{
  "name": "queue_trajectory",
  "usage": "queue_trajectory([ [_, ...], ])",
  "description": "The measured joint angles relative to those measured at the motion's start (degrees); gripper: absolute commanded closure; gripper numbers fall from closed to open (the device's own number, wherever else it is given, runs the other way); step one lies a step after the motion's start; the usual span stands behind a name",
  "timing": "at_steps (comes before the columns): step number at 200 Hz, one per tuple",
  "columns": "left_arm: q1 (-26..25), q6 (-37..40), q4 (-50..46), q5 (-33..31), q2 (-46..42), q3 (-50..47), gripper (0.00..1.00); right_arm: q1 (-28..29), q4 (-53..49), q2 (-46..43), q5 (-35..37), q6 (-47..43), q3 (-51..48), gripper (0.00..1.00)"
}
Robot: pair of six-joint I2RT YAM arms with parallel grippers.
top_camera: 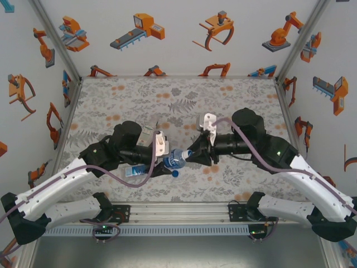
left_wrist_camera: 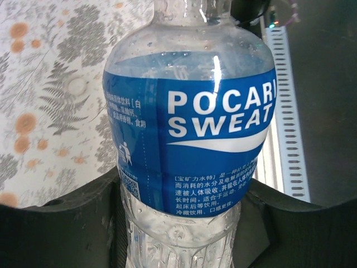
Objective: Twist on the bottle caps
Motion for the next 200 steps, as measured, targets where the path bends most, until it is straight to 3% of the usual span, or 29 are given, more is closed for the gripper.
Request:
queue_trajectory([
  [60,0.0,0.1,0.4,-7.9,1.7,-0.1,1.00,0.1,-0.5,-0.4,19.2,52.8,-3.9,1.00],
  [88,0.0,0.1,0.6,-9.5,2.5,-0.1,1.00,0.1,-1.9,0.1,22.6,64.7,-4.4,1.00],
  [97,0.0,0.2,0.6,-9.7,2.8,-0.1,1.00,0.1,-2.5,0.3,23.3,66.2,-4.2,0.86],
  [118,0.0,0.6,1.0,-9.7,3.5,-0.1,1.00,0.2,-4.2,0.7,24.6,65.9,-3.1,0.61],
  [129,0.0,0.9,1.7,-9.4,3.6,0.0,1.00,0.3,-4.7,0.7,25.0,63.3,-2.1,0.56],
  [164,-0.2,1.4,2.3,-6.7,3.4,0.4,0.99,0.4,-2.8,-0.7,24.3,48.3,0.0,0.50],
  [200,-0.3,1.4,1.8,-1.9,3.1,0.4,0.98,0.4,-0.2,-3.5,16.6,26.0,1.3,0.50],
])
